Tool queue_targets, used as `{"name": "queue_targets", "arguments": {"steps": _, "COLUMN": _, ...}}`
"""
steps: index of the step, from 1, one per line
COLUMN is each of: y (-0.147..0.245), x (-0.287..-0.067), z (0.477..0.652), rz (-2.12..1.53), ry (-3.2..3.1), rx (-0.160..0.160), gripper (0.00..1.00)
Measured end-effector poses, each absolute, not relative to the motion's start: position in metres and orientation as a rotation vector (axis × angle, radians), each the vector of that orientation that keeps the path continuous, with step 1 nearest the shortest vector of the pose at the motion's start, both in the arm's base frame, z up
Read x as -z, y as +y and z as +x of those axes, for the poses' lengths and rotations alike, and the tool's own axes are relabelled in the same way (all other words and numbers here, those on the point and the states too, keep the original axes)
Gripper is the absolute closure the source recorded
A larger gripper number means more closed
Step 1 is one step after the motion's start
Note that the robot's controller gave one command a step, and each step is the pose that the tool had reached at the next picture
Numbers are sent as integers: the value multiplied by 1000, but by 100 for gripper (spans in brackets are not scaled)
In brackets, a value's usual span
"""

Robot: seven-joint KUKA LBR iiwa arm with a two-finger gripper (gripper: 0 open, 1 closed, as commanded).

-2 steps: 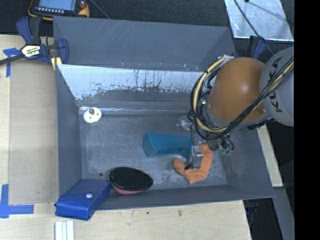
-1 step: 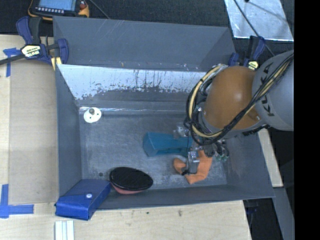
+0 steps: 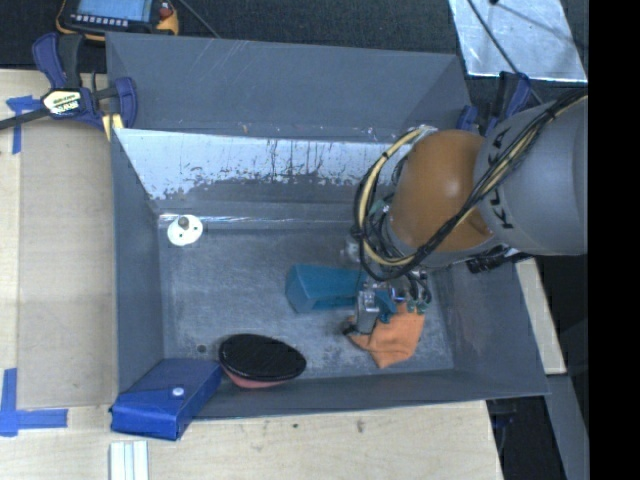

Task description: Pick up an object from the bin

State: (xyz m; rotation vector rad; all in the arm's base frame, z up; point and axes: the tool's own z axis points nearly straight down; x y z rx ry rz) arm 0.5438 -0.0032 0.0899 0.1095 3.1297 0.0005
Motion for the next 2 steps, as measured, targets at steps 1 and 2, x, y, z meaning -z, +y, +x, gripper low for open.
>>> {"name": "queue_targets", "arguments": {"steps": 1, "y": -3, "x": -77, "z": 553, "rz": 40, "ry": 3136, "rx": 1, "gripper": 100}}
{"name": "queue_targets", "arguments": {"steps": 2, "y": -3, "x": -77, "z": 553, "rz": 39, "ry": 3135, "rx": 1, "gripper": 100}}
